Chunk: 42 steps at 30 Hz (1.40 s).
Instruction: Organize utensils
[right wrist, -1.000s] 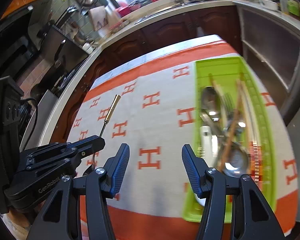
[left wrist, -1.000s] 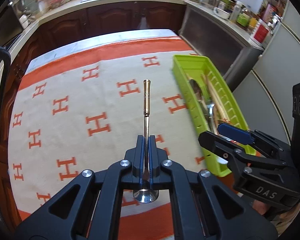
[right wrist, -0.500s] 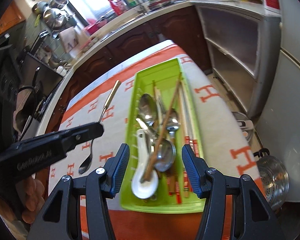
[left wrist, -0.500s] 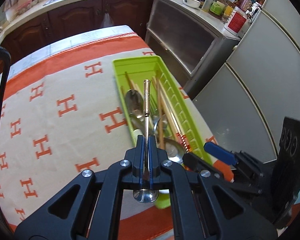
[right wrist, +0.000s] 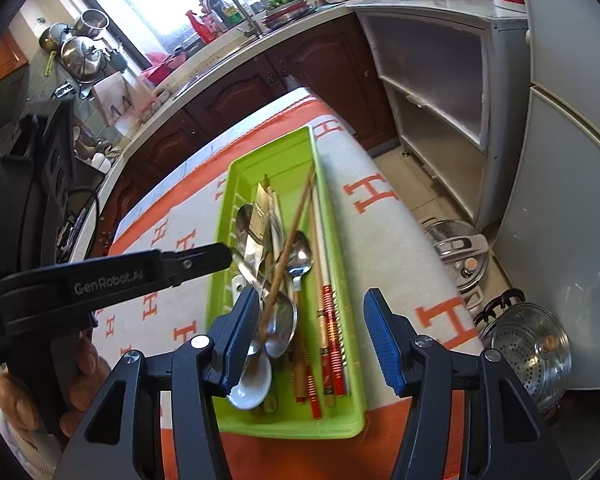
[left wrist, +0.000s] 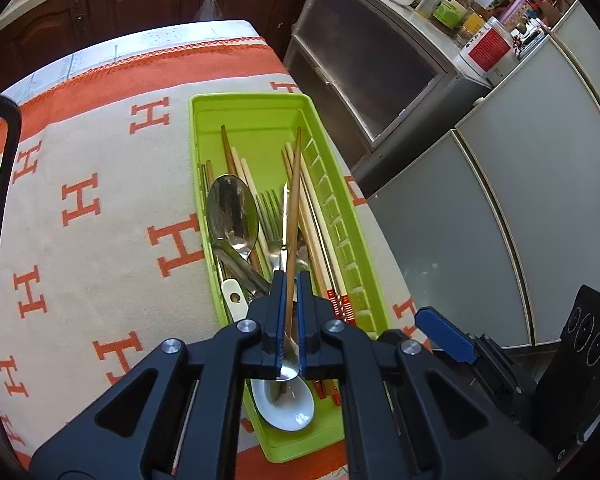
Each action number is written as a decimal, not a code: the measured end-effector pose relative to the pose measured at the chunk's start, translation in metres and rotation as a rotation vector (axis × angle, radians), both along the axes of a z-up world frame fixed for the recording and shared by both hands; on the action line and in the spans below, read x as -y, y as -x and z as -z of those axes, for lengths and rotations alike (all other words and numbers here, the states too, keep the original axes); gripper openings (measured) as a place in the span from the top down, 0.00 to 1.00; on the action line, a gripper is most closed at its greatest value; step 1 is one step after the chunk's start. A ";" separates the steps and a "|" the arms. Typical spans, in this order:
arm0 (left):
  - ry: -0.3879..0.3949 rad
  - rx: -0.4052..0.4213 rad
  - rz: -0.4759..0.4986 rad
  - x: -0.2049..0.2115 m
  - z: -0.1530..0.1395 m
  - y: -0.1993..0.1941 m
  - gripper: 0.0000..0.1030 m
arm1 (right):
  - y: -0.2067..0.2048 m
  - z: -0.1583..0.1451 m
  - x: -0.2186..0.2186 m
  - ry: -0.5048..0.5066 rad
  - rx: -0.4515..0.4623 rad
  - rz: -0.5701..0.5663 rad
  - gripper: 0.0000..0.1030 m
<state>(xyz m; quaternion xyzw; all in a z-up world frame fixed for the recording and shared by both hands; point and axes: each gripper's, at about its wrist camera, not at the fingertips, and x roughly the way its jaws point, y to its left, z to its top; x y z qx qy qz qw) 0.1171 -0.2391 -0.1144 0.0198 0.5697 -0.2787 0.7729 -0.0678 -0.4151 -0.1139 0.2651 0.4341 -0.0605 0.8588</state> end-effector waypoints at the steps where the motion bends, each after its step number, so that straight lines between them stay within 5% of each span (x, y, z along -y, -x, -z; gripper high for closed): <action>1: -0.008 -0.005 0.001 0.000 0.002 0.000 0.98 | -0.001 0.001 0.002 0.002 -0.003 0.007 0.46; 9: -0.050 0.044 -0.003 -0.010 -0.005 0.007 0.90 | -0.005 0.000 0.000 0.004 -0.011 0.027 0.46; 14: -0.053 0.108 -0.003 -0.027 -0.020 0.018 0.46 | -0.007 -0.004 -0.011 0.013 -0.001 0.009 0.46; 23: -0.116 0.215 -0.027 -0.077 -0.047 0.041 0.32 | -0.014 -0.017 -0.049 0.024 0.019 -0.083 0.45; 33: -0.174 0.293 -0.181 -0.157 -0.066 0.069 0.27 | -0.015 -0.033 -0.096 0.018 0.012 -0.190 0.26; 42: -0.222 0.396 -0.347 -0.217 -0.108 0.094 0.27 | -0.006 -0.093 -0.150 0.077 0.104 -0.322 0.18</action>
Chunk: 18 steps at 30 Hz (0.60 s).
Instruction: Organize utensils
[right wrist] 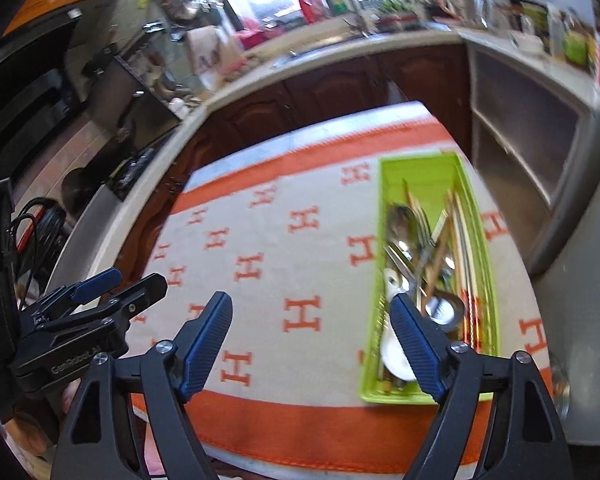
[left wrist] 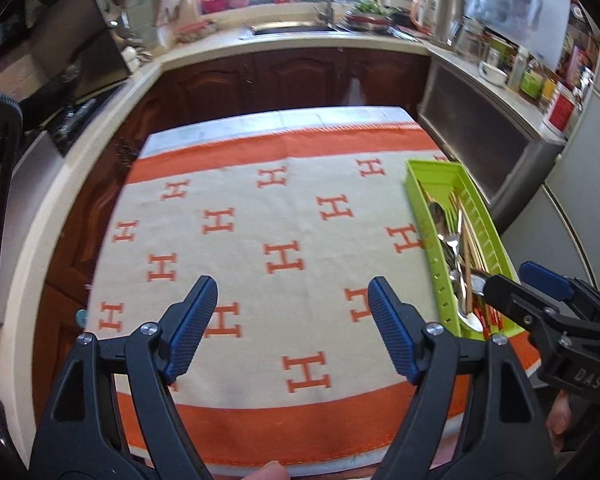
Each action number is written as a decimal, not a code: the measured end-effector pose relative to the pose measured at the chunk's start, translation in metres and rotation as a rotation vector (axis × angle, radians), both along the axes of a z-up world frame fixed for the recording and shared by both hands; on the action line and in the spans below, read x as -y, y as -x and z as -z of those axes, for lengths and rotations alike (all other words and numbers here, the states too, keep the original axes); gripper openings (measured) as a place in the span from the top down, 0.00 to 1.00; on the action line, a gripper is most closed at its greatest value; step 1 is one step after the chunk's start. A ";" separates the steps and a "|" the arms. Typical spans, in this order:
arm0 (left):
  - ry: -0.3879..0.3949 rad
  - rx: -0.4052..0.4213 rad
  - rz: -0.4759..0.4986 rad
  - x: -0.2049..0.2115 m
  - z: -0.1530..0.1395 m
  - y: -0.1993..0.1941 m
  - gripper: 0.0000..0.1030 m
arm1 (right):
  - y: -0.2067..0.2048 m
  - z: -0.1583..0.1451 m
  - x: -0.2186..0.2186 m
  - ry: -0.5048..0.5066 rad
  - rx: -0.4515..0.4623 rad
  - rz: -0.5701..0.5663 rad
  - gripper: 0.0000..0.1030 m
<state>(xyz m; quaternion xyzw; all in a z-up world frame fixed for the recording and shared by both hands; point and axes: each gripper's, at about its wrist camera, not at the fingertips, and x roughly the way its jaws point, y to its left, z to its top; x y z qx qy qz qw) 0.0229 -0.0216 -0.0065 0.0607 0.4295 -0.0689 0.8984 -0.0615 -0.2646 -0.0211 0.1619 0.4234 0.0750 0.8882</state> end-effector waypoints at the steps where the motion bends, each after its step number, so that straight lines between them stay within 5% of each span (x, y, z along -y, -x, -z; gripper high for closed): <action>1: -0.001 0.014 -0.012 -0.004 -0.005 0.003 0.27 | 0.002 -0.009 -0.006 0.003 0.019 -0.014 0.17; 9: 0.012 0.102 -0.104 -0.031 -0.034 0.025 0.23 | 0.016 -0.071 -0.050 0.036 0.134 -0.096 0.17; 18: 0.028 0.122 -0.164 -0.047 -0.037 0.034 0.23 | 0.019 -0.086 -0.075 0.085 0.157 -0.116 0.16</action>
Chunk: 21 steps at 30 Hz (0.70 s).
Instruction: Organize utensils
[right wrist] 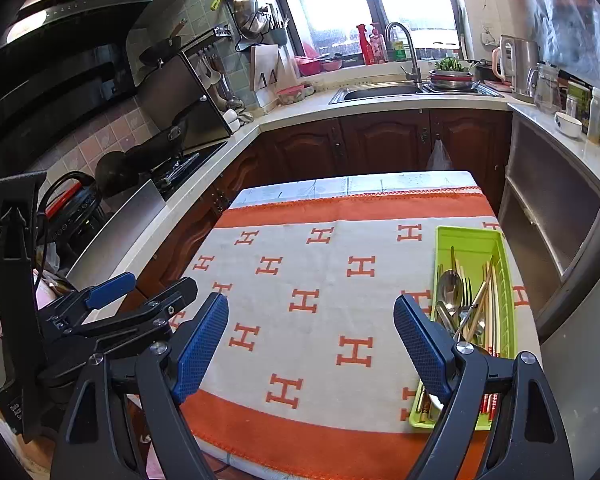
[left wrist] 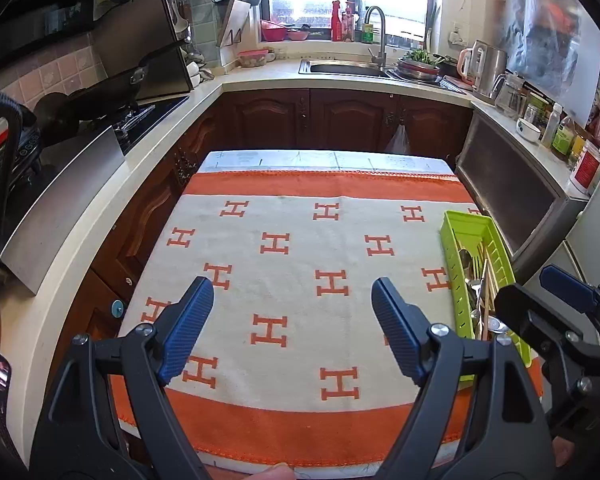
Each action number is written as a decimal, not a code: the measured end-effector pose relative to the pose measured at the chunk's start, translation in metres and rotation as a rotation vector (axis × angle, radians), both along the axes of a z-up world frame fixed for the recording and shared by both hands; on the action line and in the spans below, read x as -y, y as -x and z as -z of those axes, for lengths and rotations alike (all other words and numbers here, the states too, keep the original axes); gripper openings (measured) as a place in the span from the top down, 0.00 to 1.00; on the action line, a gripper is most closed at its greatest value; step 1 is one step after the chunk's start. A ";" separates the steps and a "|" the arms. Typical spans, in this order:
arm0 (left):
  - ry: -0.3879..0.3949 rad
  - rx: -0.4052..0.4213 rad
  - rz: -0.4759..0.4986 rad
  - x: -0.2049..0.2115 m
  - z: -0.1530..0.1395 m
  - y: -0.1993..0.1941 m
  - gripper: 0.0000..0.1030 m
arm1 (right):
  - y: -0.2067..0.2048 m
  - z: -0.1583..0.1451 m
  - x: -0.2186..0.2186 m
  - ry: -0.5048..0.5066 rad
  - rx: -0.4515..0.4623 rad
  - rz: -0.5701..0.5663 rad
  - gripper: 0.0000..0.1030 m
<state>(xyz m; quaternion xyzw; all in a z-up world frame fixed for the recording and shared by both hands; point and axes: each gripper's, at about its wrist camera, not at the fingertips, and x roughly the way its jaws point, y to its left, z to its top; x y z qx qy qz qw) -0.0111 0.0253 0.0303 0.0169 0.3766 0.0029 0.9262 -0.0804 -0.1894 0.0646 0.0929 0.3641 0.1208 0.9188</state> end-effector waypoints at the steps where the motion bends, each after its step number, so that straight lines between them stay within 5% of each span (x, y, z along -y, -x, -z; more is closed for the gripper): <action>1: -0.001 -0.001 -0.001 -0.001 0.000 0.000 0.23 | -0.002 0.001 -0.001 0.001 -0.001 0.001 0.16; 21: 0.005 -0.019 -0.009 -0.005 0.009 -0.002 0.23 | -0.012 0.010 -0.008 0.007 -0.016 -0.007 0.16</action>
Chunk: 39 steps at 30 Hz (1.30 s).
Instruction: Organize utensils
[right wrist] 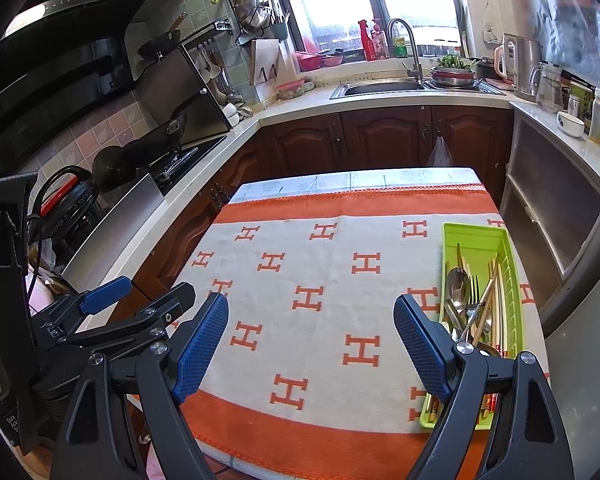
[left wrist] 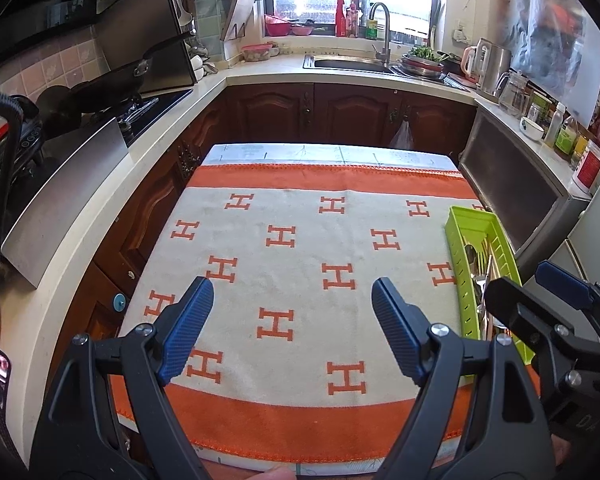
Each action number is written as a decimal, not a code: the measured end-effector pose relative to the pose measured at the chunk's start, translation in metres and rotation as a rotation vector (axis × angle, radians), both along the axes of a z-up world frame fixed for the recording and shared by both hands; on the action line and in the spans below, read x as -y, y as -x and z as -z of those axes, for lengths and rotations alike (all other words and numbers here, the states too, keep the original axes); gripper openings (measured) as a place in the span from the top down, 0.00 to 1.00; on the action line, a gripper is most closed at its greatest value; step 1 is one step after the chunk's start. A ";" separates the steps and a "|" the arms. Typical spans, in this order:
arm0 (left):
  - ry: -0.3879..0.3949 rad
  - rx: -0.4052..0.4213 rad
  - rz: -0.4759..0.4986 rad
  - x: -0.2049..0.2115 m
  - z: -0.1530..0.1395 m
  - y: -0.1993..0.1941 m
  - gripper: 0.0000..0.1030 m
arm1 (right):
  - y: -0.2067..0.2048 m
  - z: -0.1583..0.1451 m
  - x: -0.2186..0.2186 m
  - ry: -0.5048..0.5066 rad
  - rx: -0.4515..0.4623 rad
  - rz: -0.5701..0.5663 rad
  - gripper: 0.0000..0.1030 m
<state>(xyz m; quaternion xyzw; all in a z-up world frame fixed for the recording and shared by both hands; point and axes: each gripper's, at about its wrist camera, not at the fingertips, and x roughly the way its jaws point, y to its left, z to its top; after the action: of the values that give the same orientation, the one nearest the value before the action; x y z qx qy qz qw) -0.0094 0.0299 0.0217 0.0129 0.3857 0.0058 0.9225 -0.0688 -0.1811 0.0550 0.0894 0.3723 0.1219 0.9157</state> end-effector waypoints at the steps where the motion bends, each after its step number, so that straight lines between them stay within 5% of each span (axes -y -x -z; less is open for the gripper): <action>1: -0.001 -0.002 0.001 0.000 0.001 0.001 0.23 | 0.000 0.000 0.000 0.000 0.000 0.000 0.16; 39: 0.014 -0.028 0.019 0.002 0.009 0.004 0.23 | -0.007 0.013 0.002 -0.011 -0.016 -0.004 0.16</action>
<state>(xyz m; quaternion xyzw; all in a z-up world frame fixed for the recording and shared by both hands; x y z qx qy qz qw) -0.0131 0.0283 0.0128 0.0103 0.3984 -0.0059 0.9171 -0.0622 -0.1826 0.0420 0.0948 0.3791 0.1251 0.9119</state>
